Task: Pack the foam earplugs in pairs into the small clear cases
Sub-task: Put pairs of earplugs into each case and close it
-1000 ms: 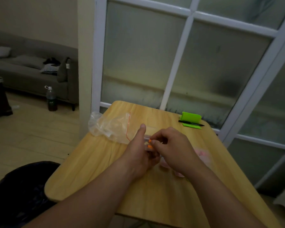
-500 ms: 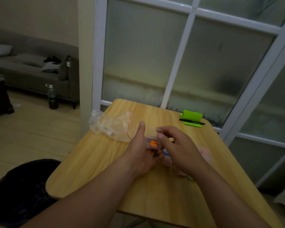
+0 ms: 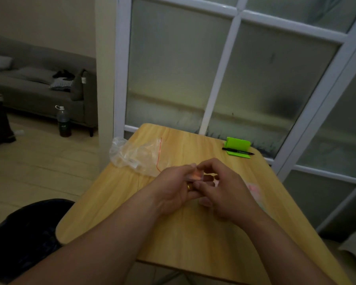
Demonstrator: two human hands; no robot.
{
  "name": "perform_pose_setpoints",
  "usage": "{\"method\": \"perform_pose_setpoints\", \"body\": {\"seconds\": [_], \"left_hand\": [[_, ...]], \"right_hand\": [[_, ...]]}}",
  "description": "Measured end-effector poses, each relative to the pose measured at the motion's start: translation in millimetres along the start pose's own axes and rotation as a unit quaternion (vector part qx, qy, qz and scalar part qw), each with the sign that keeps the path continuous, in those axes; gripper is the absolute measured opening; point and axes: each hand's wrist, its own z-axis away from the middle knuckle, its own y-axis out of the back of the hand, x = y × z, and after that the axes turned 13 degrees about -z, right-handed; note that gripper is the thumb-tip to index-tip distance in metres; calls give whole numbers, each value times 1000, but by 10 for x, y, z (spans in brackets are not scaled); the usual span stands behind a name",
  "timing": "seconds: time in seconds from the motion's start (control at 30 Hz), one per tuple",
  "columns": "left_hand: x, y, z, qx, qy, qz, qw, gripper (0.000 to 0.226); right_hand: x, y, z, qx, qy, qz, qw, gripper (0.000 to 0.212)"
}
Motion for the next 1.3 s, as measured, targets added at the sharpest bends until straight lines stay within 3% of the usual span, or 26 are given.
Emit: {"method": "perform_pose_setpoints", "body": {"seconds": [0.17,0.4,0.6,0.73,0.87,0.93,1.07,1.2,1.3], "left_hand": [[-18,31,18,12,-27,-54,998,42],[-35,0,-14,36,-40,-68,996,34],[-42,-15,8,52,-42,-92,994,30],[14,-23,24,61,-51,-142,987,29],[76,-51,45,54,-50,-172,982,34],[113,-54,45,60,-33,-179,982,42],[163,3,-2,119,-28,-168,978,48],[165,51,-39,164,-41,-131,977,44],[184,56,-45,183,-43,-112,976,38]], "right_hand": [[34,-45,-42,35,-123,-203,971,14],[19,-113,-81,66,-171,-273,944,8],[-1,-150,-81,58,-160,-224,960,7],[-22,-9,-141,18,-54,12,998,15],[-127,126,-283,-80,-14,110,991,31],[-135,204,-400,-81,-7,160,984,35],[-4,381,-664,25,-37,180,983,29],[290,313,-802,-9,-92,255,963,24],[390,249,-821,-41,-119,284,951,32]]}}
